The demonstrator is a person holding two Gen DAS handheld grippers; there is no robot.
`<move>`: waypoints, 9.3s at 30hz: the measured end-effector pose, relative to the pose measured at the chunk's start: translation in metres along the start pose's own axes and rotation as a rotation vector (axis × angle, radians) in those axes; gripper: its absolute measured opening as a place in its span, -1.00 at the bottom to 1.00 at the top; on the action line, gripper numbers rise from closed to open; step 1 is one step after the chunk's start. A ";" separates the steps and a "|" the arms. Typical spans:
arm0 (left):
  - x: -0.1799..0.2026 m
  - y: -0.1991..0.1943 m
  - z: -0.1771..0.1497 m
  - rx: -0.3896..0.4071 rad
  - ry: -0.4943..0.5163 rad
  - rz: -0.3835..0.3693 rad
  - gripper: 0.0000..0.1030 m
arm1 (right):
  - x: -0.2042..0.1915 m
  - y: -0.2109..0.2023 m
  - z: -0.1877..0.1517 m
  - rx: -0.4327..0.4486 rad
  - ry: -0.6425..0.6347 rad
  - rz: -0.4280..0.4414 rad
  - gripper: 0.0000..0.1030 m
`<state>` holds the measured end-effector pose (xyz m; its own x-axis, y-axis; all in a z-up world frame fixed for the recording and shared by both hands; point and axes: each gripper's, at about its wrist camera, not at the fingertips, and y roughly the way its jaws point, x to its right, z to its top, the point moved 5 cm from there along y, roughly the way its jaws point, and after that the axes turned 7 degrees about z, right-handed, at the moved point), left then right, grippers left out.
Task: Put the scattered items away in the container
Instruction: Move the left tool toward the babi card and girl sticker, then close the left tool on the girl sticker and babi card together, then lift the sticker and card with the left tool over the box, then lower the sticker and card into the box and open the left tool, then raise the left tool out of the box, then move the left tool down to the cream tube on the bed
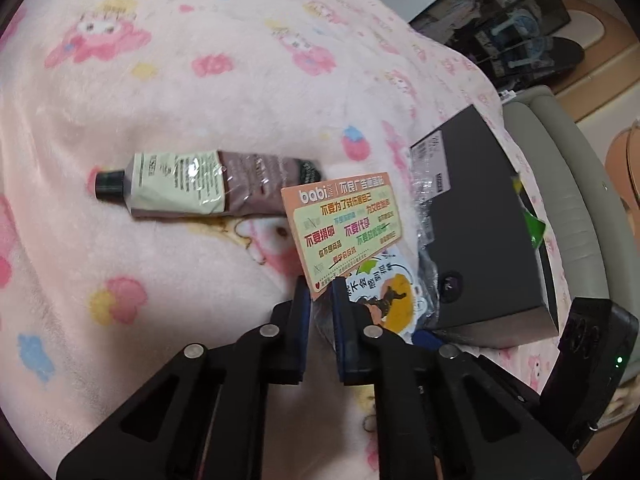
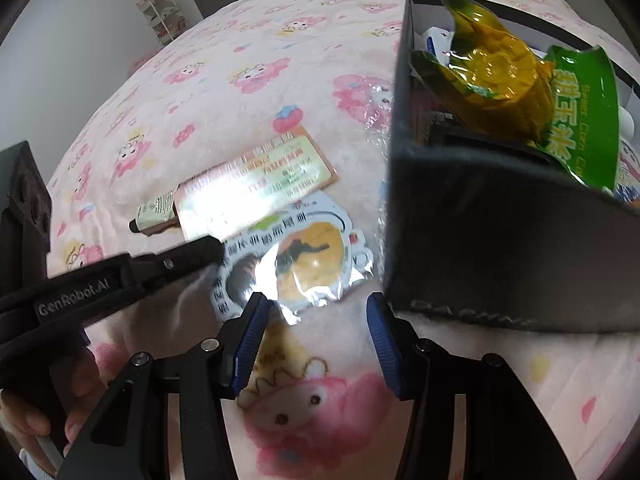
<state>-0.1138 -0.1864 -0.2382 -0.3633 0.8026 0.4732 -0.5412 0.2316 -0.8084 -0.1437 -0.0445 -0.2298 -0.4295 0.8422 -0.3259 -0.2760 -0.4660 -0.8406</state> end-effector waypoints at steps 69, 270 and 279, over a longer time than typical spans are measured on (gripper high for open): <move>-0.006 -0.050 -0.071 -0.065 0.086 0.107 -0.48 | -0.044 -0.033 -0.046 -0.120 -0.141 0.171 -0.55; -0.080 -0.040 0.053 0.162 -0.027 0.299 -0.11 | -0.090 0.018 0.083 0.092 -0.373 -0.147 0.13; -0.088 -0.023 0.053 0.112 -0.049 0.285 -0.10 | -0.060 0.072 0.090 -0.038 -0.184 0.024 0.14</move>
<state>-0.1093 -0.2910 -0.2425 -0.5469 0.7986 0.2512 -0.4917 -0.0636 -0.8685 -0.2155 -0.1525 -0.2316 -0.5868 0.7653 -0.2644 -0.2321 -0.4719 -0.8506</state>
